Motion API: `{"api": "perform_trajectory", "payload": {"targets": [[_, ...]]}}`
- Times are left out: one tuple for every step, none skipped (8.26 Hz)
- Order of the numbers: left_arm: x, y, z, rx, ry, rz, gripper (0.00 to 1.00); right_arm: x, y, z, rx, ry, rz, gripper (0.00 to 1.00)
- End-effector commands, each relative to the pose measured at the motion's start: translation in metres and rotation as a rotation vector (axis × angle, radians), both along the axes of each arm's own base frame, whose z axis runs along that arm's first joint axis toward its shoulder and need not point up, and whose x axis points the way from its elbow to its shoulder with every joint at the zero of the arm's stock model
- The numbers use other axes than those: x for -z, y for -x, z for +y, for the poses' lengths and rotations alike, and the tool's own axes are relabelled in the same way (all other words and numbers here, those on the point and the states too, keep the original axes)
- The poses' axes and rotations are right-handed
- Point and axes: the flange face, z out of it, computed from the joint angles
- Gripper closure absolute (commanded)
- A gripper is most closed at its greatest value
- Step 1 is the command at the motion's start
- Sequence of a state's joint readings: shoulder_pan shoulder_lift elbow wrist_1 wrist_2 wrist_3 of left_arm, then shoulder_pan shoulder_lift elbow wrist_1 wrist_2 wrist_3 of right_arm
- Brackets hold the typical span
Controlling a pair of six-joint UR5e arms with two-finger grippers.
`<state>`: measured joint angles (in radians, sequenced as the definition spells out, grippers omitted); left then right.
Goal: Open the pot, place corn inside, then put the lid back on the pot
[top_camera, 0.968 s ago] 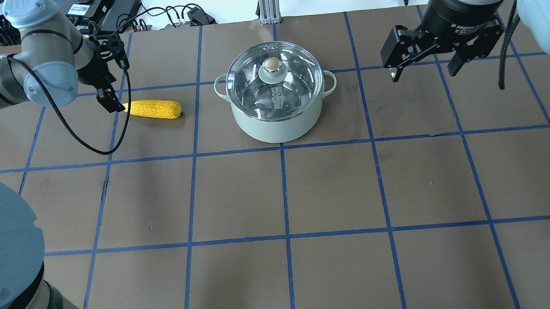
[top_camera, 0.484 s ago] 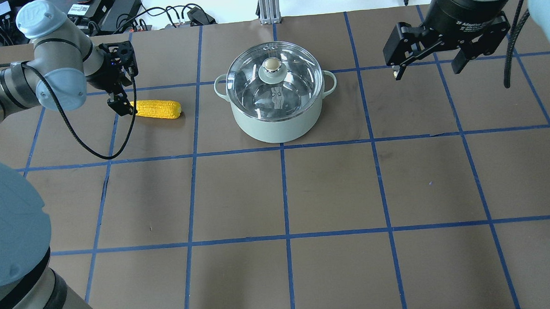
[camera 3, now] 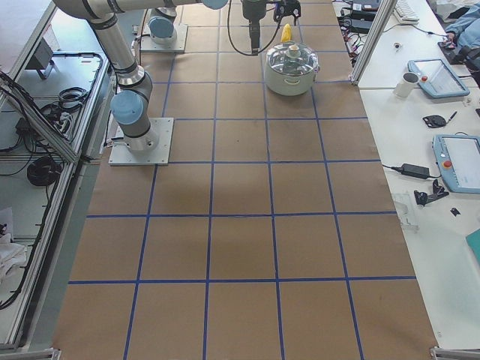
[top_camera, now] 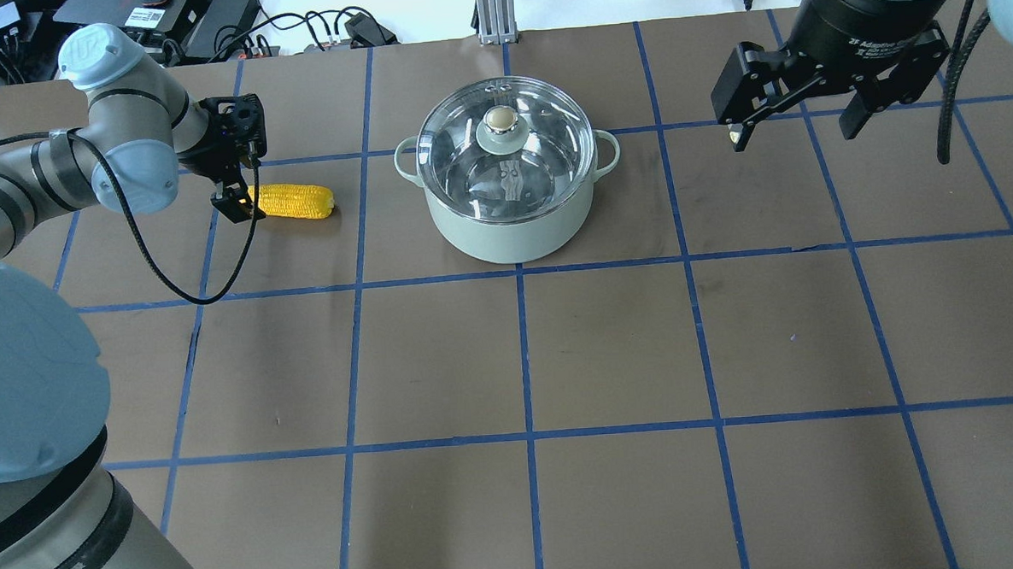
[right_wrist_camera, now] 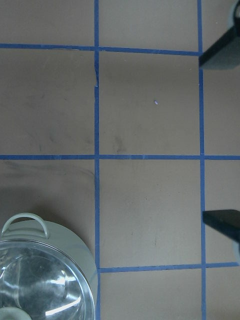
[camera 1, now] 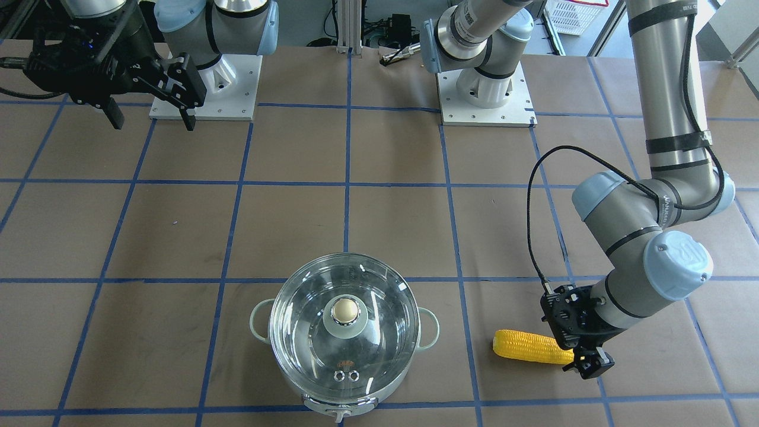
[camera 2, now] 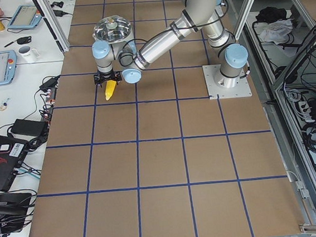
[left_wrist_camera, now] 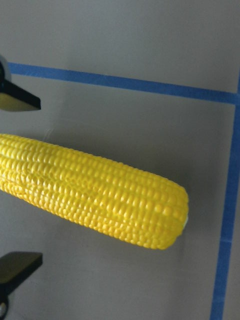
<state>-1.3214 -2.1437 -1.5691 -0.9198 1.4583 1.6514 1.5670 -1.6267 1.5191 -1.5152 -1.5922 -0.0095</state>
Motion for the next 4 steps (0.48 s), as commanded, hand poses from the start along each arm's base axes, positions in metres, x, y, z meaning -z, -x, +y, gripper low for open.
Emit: {"api": "perform_trajectory", "payload": {"targets": [[0.007, -0.001, 0.0, 0.041, -0.005, -0.002, 0.0, 0.003, 0.0, 0.001, 0.007, -0.027, -0.006, 0.0], [0.009, -0.001, 0.0, 0.05, -0.007, -0.003, 0.0, 0.004, 0.0, 0.0, 0.007, -0.023, -0.009, 0.0], [0.015, 0.001, -0.001, 0.054, -0.013, 0.005, 0.0, 0.004, 0.001, -0.001, 0.009, -0.014, -0.003, 0.0], [0.021, 0.001, -0.002, 0.075, -0.019, 0.004, 0.0, 0.004, -0.001, -0.002, 0.008, -0.012, -0.012, 0.0]]}}
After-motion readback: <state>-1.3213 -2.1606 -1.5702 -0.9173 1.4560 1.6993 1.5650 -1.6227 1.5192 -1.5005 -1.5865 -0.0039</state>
